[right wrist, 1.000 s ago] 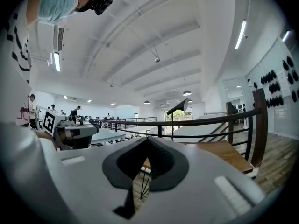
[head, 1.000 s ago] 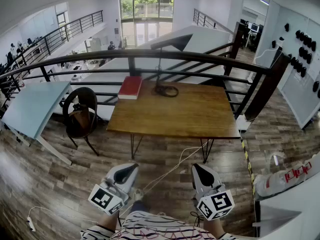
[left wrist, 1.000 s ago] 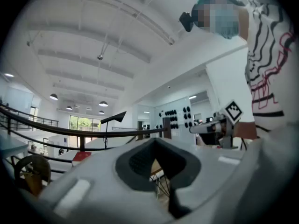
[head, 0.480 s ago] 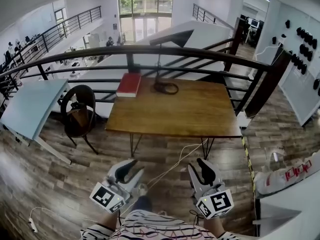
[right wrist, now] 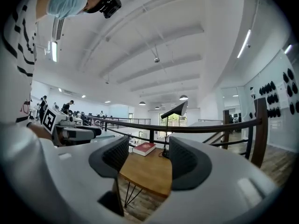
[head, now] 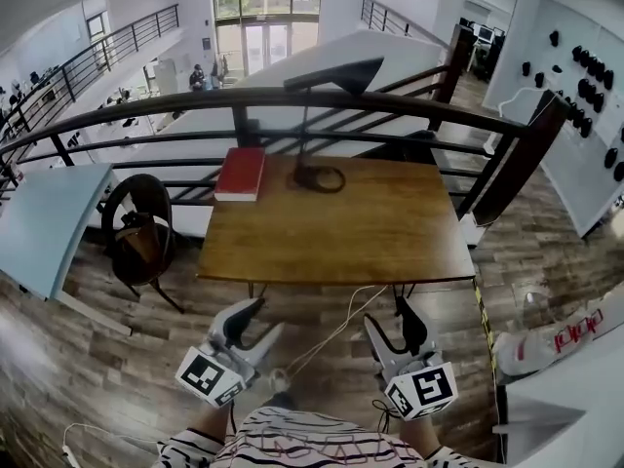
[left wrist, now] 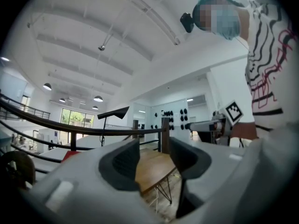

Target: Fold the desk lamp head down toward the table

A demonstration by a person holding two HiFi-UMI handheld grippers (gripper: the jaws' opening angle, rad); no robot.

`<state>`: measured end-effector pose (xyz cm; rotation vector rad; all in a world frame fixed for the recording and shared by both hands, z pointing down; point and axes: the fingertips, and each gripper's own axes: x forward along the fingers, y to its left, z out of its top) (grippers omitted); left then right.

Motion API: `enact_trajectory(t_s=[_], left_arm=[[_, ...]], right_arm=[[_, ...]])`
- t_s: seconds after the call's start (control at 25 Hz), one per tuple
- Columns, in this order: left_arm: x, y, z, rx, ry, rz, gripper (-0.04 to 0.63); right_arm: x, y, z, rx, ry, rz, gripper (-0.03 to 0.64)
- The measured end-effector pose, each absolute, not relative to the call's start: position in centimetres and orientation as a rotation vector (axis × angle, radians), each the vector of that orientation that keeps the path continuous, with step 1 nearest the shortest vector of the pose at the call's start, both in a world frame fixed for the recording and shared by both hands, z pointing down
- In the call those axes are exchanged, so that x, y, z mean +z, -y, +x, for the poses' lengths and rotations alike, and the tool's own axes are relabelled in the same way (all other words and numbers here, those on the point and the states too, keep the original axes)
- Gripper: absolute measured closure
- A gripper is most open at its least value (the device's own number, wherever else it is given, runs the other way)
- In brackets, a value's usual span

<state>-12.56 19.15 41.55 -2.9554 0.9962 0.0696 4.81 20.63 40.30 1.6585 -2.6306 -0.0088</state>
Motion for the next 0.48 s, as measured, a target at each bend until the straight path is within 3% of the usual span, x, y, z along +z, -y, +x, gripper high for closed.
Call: enact_trajectory(t_s=[0.48], left_arm=[[39.0, -2.6, -16.8, 0.079, -0.891, -2.964, 0.361]], right_arm=[[37.4, -6.0, 2.6, -0.109, 2.488, 1.822, 0.33]])
